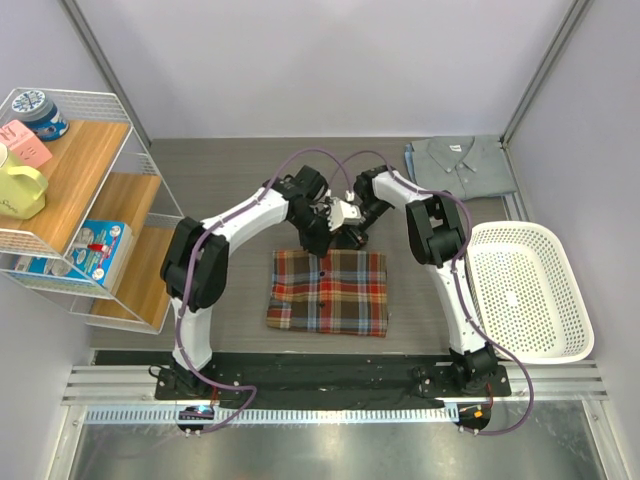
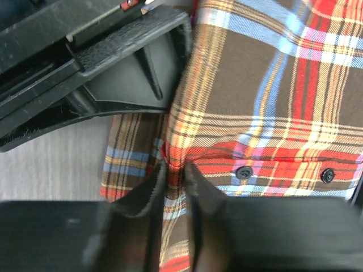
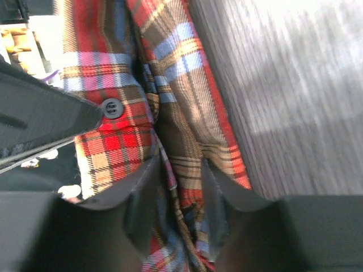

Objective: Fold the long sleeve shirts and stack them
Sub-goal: Fold the shirt

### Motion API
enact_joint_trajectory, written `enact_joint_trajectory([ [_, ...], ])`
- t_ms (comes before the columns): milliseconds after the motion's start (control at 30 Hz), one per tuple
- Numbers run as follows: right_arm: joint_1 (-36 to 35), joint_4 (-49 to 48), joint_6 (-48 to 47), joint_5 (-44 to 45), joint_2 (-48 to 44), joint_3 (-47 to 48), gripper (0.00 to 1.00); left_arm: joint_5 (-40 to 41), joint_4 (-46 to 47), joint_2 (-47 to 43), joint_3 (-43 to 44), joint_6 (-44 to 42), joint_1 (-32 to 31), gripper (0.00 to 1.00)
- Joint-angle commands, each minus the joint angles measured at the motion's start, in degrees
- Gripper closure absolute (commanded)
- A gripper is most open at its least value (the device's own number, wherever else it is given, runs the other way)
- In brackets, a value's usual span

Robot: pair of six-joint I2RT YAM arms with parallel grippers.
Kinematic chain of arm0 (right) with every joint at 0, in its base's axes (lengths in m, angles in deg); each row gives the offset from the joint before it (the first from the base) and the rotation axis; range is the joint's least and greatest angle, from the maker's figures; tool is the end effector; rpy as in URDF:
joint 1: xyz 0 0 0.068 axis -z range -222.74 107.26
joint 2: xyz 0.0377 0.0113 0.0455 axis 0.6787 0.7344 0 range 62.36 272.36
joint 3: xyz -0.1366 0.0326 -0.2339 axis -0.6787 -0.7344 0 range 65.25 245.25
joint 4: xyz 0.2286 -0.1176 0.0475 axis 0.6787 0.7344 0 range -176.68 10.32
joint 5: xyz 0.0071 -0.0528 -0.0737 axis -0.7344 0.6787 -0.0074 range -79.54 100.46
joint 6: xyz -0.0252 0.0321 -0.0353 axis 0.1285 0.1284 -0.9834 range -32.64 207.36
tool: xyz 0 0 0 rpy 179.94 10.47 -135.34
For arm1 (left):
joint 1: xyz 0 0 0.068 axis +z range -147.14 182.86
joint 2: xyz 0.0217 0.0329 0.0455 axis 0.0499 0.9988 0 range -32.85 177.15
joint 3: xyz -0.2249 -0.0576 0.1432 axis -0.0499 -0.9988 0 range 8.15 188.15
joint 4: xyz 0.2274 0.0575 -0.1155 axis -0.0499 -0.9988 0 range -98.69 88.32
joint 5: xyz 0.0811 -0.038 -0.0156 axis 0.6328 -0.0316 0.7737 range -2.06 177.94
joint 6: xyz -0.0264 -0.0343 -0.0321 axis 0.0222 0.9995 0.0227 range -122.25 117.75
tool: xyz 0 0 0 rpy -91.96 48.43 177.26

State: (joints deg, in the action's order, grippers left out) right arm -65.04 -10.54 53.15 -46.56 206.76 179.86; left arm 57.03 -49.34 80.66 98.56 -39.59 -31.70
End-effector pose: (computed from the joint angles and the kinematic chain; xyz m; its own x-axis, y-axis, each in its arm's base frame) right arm 0.4063 0.1988 0.1077 -0.7394 -0.6340 -0.2266 -0.4949 0.2835 0.8214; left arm 0.3262 -0.2469 0.2159 -0.2385 0.7961 -0.5562 0.9694 0.1606 -0.1858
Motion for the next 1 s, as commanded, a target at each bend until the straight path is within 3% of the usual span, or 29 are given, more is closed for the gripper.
enact_joint_trajectory([
  [0, 1.64, -0.29, 0.55, 5.33, -3.07, 5.44, 0.54, -0.45, 1.17, -0.92, 4.05, 0.6, 2.22, 0.67],
  [200, 5.34, 0.94, 1.17, 10.6, -9.03, 10.64, 0.41, -8.11, -11.74, -0.14, 9.96, 0.43, 8.1, 0.44],
  [267, 6.92, 1.03, 0.38, 11.83, -11.67, 8.62, 0.34, -6.62, -13.95, -0.05, 9.44, -0.62, 8.99, 0.41],
  [400, 8.77, 4.1, -3.13, 13.86, -13.97, 5.63, 0.3, -5.03, -15.71, 1.27, 8.47, -1.42, 10.39, 0.35],
  [433, 9.29, 4.71, -3.92, 14.12, -14.4, 5.02, 0.22, -4.94, -15.88, 1.71, 8.2, -1.16, 10.57, 0.34],
  [467, 9.38, 5.16, -5.49, 14.65, -14.76, 4.23, 0.21, -4.33, -15.1, 2.32, 7.94, -0.89, 11.09, 0.33],
  [967, 7.54, 4.89, -11.57, 14.3, -16.78, -7.29, 0.24, 1.91, -15.18, 6.11, 4.33, -3.17, 13.64, 0.32],
])
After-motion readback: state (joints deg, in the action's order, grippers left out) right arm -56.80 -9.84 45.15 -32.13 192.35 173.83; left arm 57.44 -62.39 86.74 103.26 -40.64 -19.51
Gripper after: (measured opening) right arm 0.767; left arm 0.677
